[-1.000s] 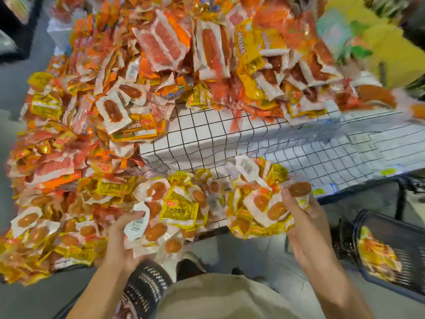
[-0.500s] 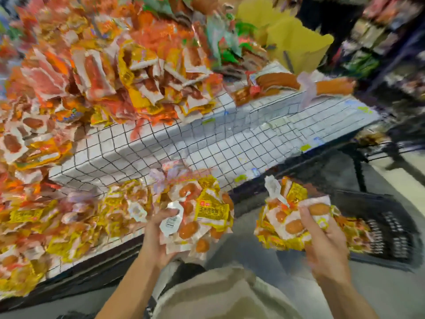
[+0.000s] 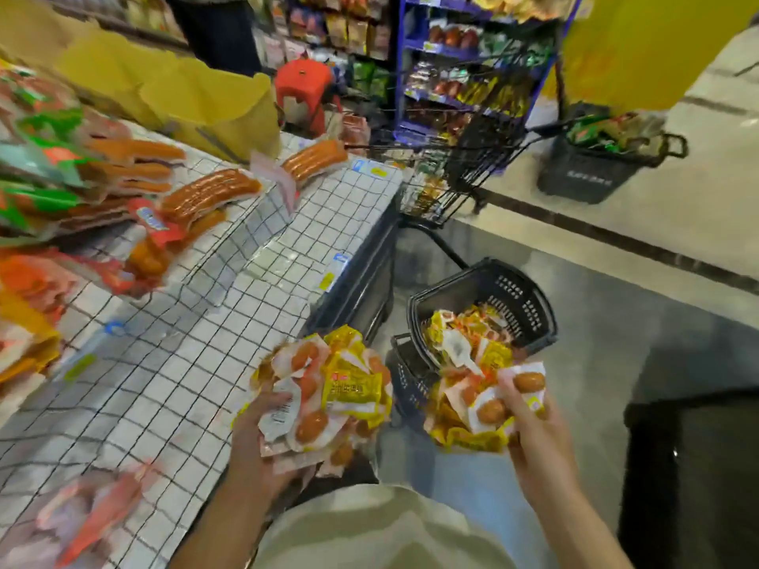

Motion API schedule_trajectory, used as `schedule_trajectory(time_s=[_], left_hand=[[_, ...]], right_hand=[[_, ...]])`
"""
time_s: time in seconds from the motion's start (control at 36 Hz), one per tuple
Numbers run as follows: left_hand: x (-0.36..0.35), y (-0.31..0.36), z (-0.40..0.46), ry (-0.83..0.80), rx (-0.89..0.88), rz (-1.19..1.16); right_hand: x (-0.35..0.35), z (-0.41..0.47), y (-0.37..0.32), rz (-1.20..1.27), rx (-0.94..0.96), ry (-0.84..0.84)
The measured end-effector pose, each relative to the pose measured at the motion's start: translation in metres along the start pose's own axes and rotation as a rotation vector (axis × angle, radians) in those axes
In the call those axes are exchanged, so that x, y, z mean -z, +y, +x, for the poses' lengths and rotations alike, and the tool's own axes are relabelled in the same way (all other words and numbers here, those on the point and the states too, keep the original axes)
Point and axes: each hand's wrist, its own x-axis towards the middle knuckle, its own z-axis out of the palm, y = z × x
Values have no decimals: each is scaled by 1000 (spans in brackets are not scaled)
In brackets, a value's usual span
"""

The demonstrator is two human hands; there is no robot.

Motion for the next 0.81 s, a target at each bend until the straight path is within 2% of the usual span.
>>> schedule_trajectory(time_s=[0.11,0.31,0.39,0.53,0.81], left_hand=[[-42,18,46,-82,142,13],[-112,40,114,-75,187,162],[-144,38,140,-115,272,202],[-187,26,183,-138,315,285],[-238,-49,304,-141,421,406]], right_hand=[[5,15,-9,153,-87,159],[7,38,-29,270,-60,340],[12,52,-35,306,-72,432],[23,87,-40,368,-111,549],[60,230,-7,367,-270,578]])
